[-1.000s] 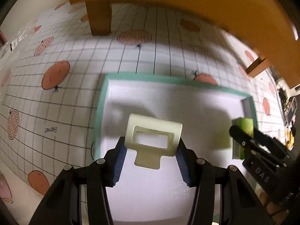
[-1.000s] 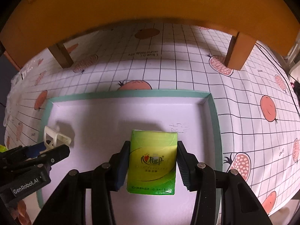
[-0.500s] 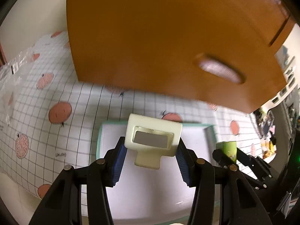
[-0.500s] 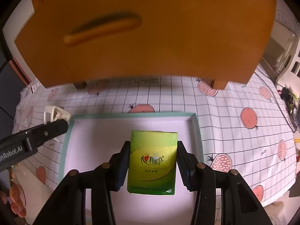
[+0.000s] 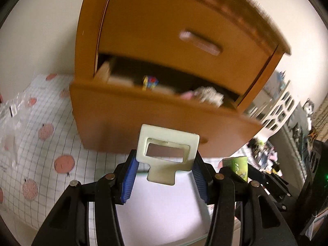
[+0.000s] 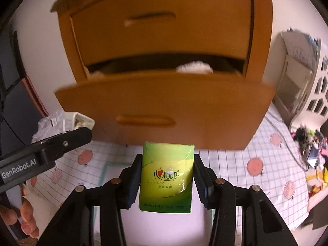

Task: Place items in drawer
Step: 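Carry the white clip and green tissue packet up into the open drawer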

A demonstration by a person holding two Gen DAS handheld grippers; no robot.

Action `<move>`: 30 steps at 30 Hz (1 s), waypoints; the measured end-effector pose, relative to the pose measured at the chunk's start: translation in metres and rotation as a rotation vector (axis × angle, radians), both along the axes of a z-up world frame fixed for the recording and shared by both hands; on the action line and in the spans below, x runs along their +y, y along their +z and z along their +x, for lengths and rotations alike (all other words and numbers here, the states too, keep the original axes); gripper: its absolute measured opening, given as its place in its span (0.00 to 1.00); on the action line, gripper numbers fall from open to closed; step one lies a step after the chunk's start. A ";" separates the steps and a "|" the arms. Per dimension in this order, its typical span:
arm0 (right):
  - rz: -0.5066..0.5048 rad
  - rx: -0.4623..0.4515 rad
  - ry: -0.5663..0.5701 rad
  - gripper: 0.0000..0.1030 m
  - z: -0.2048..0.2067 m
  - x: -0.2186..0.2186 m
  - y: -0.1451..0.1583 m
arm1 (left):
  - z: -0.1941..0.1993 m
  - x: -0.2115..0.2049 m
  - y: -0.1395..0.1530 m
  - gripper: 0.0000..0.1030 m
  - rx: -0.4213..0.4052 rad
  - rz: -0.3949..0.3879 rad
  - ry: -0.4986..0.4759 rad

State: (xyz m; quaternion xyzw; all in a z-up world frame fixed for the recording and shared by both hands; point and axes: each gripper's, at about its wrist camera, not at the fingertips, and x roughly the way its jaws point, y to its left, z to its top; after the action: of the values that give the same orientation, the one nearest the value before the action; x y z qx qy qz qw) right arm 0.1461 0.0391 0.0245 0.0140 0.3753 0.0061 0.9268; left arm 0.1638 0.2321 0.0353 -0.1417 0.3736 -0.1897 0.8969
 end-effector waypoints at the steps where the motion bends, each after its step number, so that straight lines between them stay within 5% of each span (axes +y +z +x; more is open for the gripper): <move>1: -0.002 -0.016 0.004 0.48 -0.001 0.001 0.008 | 0.001 0.002 0.010 0.51 -0.023 -0.005 -0.004; 16: -0.004 -0.147 -0.005 0.48 0.038 -0.001 0.106 | 0.041 0.009 0.095 0.51 -0.207 0.005 0.002; 22: -0.029 -0.147 -0.010 0.48 0.064 -0.001 0.121 | 0.061 0.007 0.094 0.51 -0.199 0.018 0.002; 30: -0.035 -0.061 -0.032 0.48 0.094 -0.002 0.104 | 0.085 0.003 0.066 0.51 -0.126 0.046 0.016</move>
State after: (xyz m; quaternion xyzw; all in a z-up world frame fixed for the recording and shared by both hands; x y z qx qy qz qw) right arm 0.2405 0.0372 0.1286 0.0035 0.3467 -0.0149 0.9378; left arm 0.2488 0.2355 0.1017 -0.1116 0.3194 -0.1824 0.9232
